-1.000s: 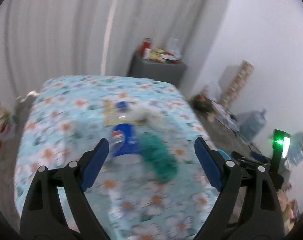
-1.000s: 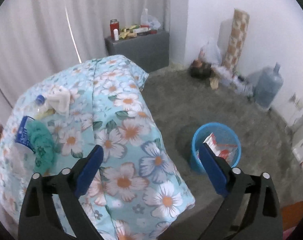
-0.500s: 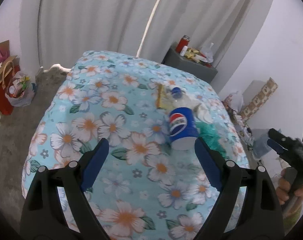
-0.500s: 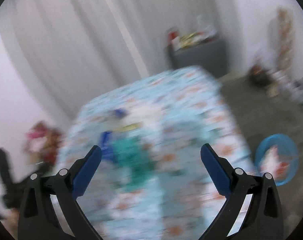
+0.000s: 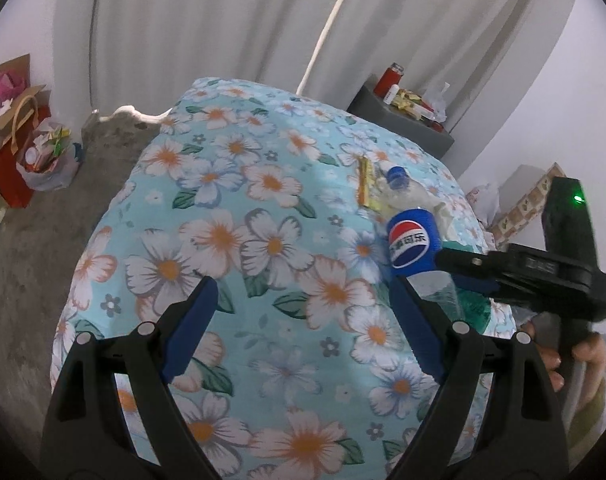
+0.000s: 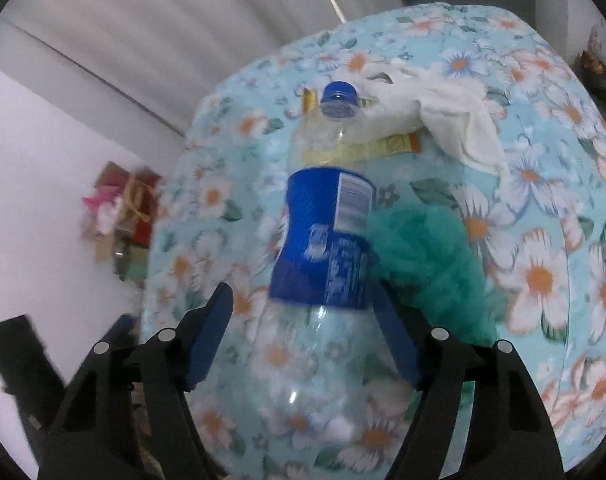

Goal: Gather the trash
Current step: 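Grasp the clear bottle with the blue label with the right gripper, then grasp the green plastic bag with the left gripper while the right gripper holds the bottle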

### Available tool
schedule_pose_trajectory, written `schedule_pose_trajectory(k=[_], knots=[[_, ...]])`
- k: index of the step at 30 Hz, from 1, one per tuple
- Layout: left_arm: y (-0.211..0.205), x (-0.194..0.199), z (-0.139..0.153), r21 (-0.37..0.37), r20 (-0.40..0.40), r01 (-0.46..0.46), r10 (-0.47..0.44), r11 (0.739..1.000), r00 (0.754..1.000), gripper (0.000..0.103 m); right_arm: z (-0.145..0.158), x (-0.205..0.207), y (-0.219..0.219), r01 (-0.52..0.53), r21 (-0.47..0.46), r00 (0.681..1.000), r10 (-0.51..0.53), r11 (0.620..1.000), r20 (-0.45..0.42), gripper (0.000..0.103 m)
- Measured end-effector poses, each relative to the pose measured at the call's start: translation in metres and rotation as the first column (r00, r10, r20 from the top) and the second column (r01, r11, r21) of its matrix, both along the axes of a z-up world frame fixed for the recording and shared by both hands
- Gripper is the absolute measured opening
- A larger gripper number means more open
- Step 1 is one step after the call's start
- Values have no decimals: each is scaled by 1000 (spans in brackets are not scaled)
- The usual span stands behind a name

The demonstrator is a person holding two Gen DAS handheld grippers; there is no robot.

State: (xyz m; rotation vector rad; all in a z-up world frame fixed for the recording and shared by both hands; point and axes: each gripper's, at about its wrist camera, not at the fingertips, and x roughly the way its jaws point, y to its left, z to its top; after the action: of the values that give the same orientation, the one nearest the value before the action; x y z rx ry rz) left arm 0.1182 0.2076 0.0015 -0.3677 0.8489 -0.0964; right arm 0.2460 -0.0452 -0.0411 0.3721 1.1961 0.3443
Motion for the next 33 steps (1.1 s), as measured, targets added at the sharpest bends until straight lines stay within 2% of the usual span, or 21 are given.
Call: schedule_pose_trajectory(k=[6,8,9,13,16,21,25,26,30,33], knots=[[11,4,-8,-27,-20,-31,30,999,999,83,-9,24,16,-1,-90,1000,-1,996,-14,70],[12,4,-9,-31,-23,-32,32,999,999,83,-14,32,17,9,-103,1000,-11,995,-24,66],[13,4,-9,-33,-23,-31,31,999,999,83,-16,33,19,11,-116,1000,-14,993,-21,61],[13,2,-8,-35,-21,-36,35,999,999,83,-16,33,20,-13,-114,1000,13,993,-7,59],[12,0,-6,-30,-19,-37,36,999,999,83,-11,23,22,-84,-50,996,83,995,-15,59],[10,-3,-1,-19,-11,-36,36,999,999,83,-8,-17,30,-249,-3,968,249,968,-18,58],[1,-1,-1,-13,-20,-24,23,1000,1000,83,-5,-49,3,-276,233,956,291,933,-35,58],[-2,0,-1,-13,-23,-19,18,1000,1000,83,-6,-55,1,-277,239,955,294,931,-38,58],[-19,4,-1,-13,-32,22,-23,1000,999,83,-16,-90,-16,-290,82,954,294,954,-50,58],[-35,7,-3,-2,-46,60,-60,998,997,83,-24,-112,-36,-312,69,945,317,948,-83,58]])
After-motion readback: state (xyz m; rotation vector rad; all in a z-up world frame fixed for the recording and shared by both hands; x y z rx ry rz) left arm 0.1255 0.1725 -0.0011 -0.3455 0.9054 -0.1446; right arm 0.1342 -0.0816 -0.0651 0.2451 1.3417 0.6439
